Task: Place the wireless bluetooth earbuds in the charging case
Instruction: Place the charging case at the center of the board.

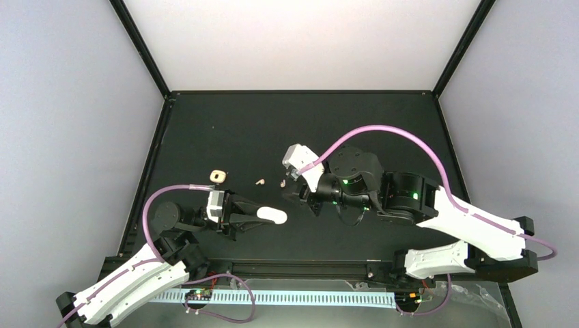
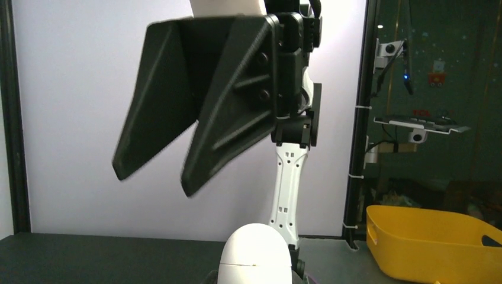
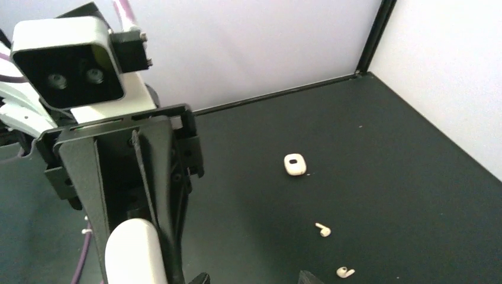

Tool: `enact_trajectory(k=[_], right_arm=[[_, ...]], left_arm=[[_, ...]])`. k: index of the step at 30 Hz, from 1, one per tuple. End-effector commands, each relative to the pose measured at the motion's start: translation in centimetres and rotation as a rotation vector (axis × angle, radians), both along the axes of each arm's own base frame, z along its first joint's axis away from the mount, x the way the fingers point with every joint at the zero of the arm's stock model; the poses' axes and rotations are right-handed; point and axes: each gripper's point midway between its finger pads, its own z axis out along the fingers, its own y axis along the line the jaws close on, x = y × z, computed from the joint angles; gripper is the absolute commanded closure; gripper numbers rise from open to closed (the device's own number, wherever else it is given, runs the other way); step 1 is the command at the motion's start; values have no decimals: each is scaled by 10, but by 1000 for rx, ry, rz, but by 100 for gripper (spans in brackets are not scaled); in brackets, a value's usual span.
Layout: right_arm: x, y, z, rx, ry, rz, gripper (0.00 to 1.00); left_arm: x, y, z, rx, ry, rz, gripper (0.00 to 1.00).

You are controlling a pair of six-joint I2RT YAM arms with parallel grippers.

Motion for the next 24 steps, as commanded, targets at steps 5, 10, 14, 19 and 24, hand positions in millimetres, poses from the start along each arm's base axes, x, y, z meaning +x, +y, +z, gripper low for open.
enact_trajectory(k=[5,10,14,19,24], right_arm=[[-32,2,15,214,124,215,47],[-50,0,11,240,191,347,43],[-64,5,10,264,226,436,43],[-57,12,1,254,244,401,45],[-53,14,0,279,238,382,59]], left_arm=[[0,15,35,-133,-33,48,98],[-5,17,45,-161,-34,24,98],[-5,16,48,-167,-27,9,98],[-5,14,51,-177,-14,-8,99],[-4,13,51,-179,-10,-12,98]])
